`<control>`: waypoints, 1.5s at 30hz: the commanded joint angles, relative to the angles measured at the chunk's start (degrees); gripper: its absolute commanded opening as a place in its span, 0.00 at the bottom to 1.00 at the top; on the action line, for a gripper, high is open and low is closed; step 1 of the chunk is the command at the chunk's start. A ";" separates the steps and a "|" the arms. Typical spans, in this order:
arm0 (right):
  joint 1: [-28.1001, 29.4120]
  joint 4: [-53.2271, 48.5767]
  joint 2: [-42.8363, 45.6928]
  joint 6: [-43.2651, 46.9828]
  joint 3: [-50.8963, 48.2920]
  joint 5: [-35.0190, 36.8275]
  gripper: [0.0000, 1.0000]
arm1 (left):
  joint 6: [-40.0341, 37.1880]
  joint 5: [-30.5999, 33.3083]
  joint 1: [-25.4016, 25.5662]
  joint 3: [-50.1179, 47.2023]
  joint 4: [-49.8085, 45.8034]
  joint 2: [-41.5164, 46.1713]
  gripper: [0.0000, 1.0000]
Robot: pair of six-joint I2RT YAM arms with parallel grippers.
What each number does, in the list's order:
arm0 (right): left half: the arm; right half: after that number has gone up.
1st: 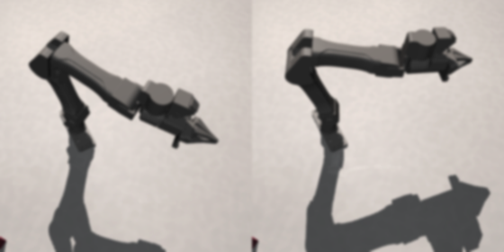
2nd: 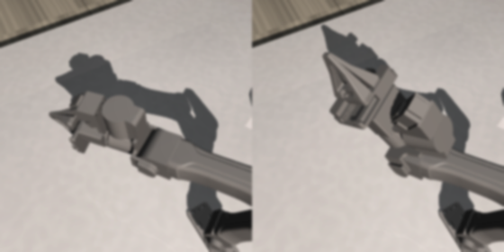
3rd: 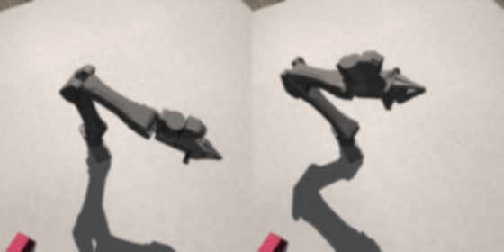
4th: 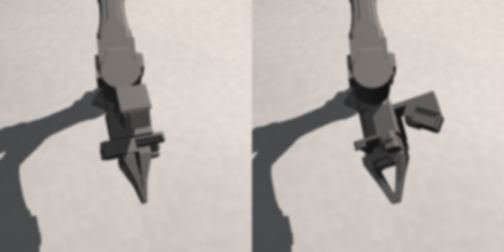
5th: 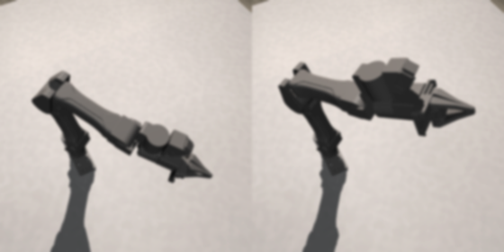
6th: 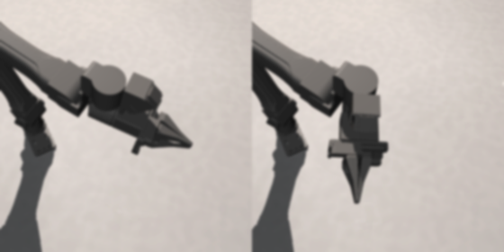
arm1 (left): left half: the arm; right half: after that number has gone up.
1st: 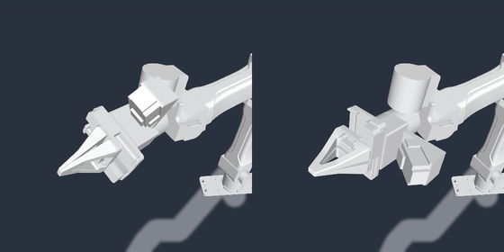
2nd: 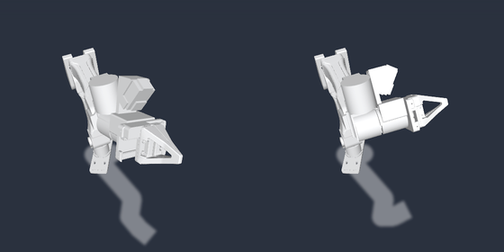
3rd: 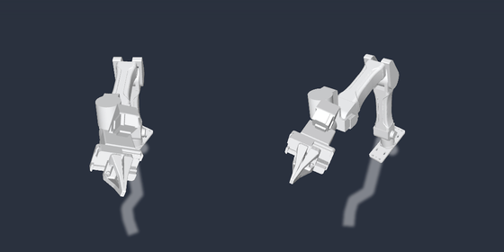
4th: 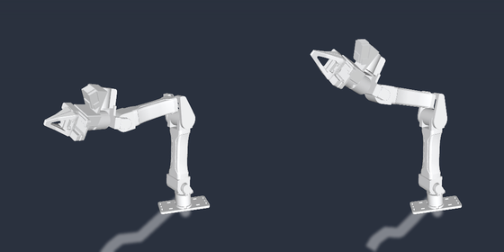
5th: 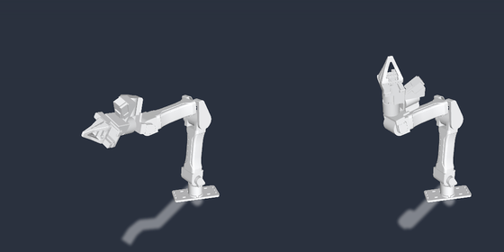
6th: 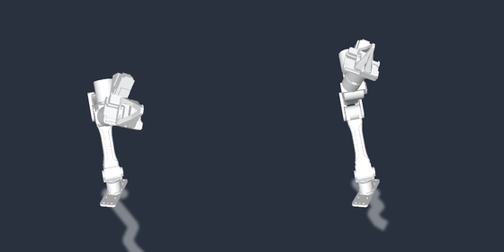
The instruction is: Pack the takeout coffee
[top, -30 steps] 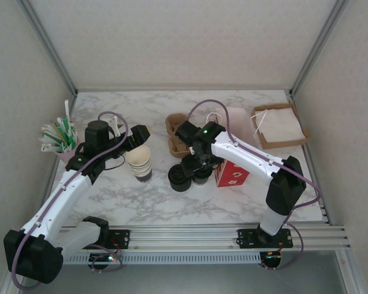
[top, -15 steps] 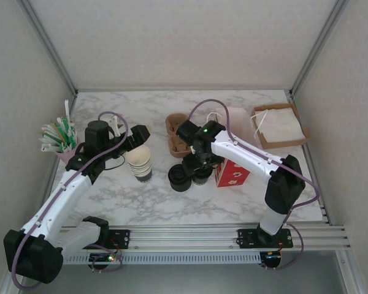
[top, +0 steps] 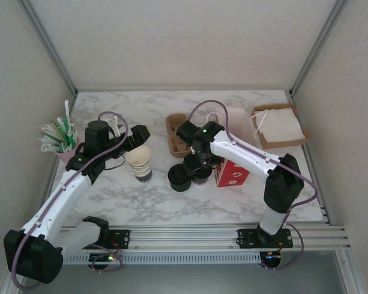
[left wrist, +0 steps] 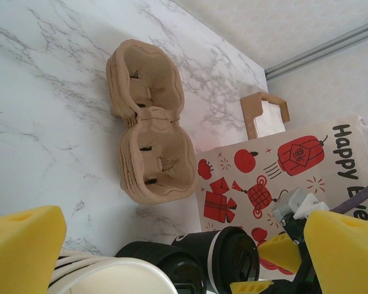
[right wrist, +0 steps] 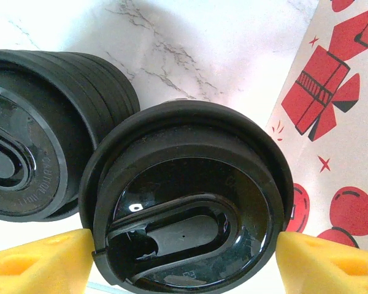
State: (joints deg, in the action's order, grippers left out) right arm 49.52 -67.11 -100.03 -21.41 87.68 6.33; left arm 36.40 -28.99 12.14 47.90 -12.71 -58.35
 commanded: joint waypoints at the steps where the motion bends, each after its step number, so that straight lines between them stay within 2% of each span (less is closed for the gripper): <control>1: -0.56 0.93 -1.48 -0.34 -1.23 -0.55 0.79 | -0.37 -1.24 -0.54 1.20 -0.69 -0.01 1.00; 45: 0.81 -1.25 -1.64 -0.74 1.46 3.74 0.82 | -0.19 -1.78 -0.56 1.58 0.03 -0.89 0.99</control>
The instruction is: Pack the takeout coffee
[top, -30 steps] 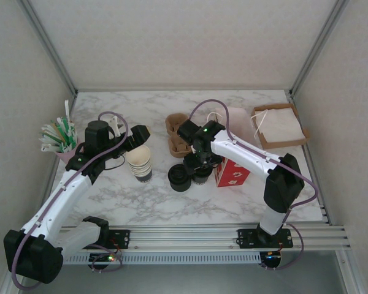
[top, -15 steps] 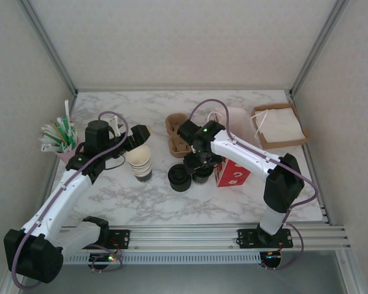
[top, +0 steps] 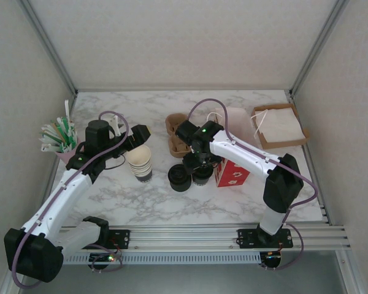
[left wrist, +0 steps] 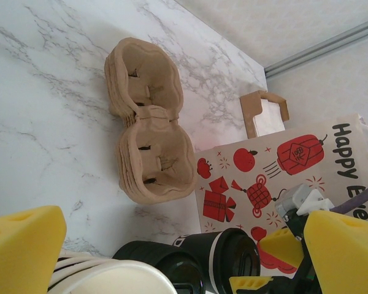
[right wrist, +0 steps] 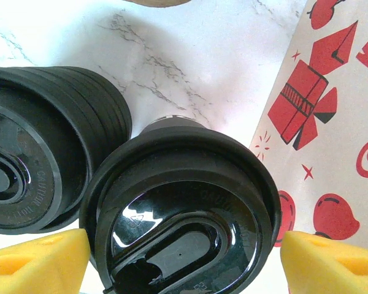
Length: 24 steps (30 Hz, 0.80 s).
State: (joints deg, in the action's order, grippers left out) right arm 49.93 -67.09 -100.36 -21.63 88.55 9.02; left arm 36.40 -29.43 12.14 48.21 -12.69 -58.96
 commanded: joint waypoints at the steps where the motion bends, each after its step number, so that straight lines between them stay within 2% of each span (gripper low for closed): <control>1: 0.42 -0.91 -1.57 -0.59 0.35 0.72 0.82 | -0.19 -1.42 -0.57 1.27 -0.04 -0.19 1.00; 11: 0.34 0.37 -3.27 -0.78 -1.01 -0.05 0.78 | -0.27 -1.24 -0.54 1.19 -0.50 0.51 1.00; 24: 0.34 0.53 -0.52 -1.24 -1.28 0.21 0.70 | -0.02 -1.64 -0.54 1.11 -0.03 0.47 1.00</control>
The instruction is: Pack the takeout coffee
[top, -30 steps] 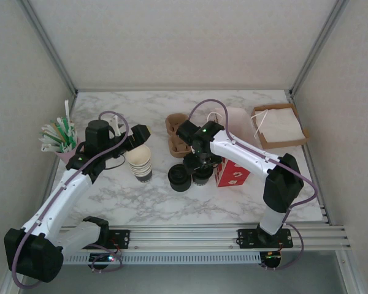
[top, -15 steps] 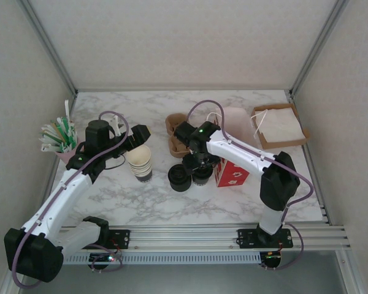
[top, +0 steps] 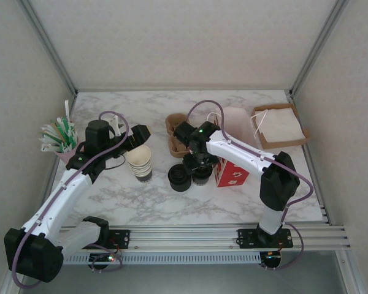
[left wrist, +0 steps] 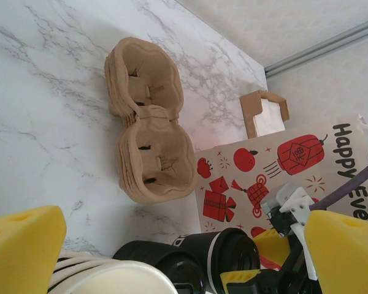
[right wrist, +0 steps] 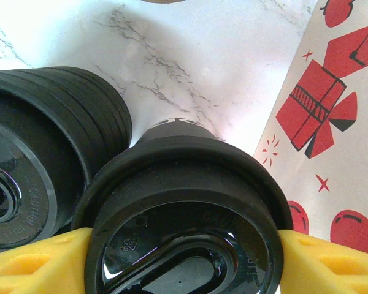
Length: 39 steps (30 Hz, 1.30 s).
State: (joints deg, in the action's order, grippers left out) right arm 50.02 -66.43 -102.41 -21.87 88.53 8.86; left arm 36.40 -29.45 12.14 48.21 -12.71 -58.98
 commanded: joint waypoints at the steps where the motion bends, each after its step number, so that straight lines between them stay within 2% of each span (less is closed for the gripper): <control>1: 0.25 -0.17 1.76 -1.14 -1.25 0.31 0.69 | -0.02 -1.74 -0.56 1.10 0.07 0.53 1.00; 26: 2.25 -3.66 5.04 -1.06 1.30 0.67 0.67 | 0.25 -2.28 -0.50 1.54 0.70 0.97 1.00; 39: 1.92 3.62 1.76 -2.08 -5.69 -0.42 0.67 | 0.16 -2.36 -0.47 1.32 0.43 1.68 1.00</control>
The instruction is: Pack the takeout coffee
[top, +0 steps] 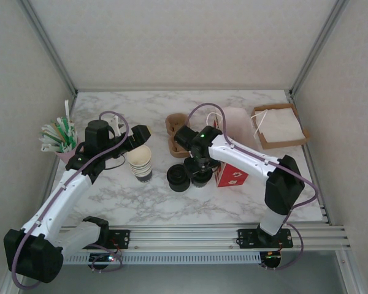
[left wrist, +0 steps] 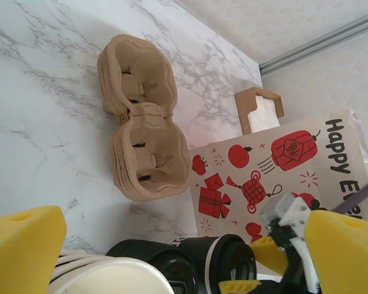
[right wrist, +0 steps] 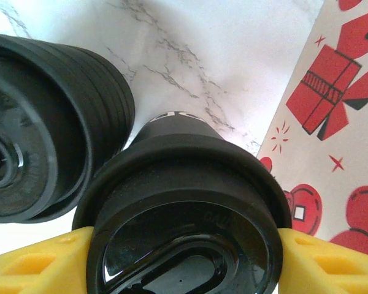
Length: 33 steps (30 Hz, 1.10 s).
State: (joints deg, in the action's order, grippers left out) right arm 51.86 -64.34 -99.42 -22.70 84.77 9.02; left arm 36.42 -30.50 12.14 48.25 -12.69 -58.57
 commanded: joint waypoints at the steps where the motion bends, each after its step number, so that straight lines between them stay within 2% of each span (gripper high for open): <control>1: 0.05 2.00 -1.29 -1.42 -2.54 -0.57 0.67 | 0.14 -1.32 -0.53 1.25 0.40 1.26 1.00; 20: 1.40 6.80 -2.73 -2.97 -10.98 1.28 0.65 | 0.16 -1.23 -0.52 1.06 0.92 0.12 1.00; 26: 1.52 6.16 -2.10 -1.55 -8.24 1.67 0.66 | 0.05 -1.27 -0.52 0.97 0.96 0.07 1.00; 29: 1.58 4.78 -2.01 -0.58 -5.80 2.14 0.72 | 0.10 -1.24 -0.50 0.71 1.15 0.12 1.00; 33: 1.58 2.23 -1.13 -0.21 -1.44 1.94 0.75 | 0.14 -1.36 -0.50 0.64 1.19 0.12 1.00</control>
State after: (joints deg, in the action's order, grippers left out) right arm 53.15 -59.61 -98.00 -23.44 82.13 11.79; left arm 36.42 -30.50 12.14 48.25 -12.62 -58.54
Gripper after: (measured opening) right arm 0.745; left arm 0.995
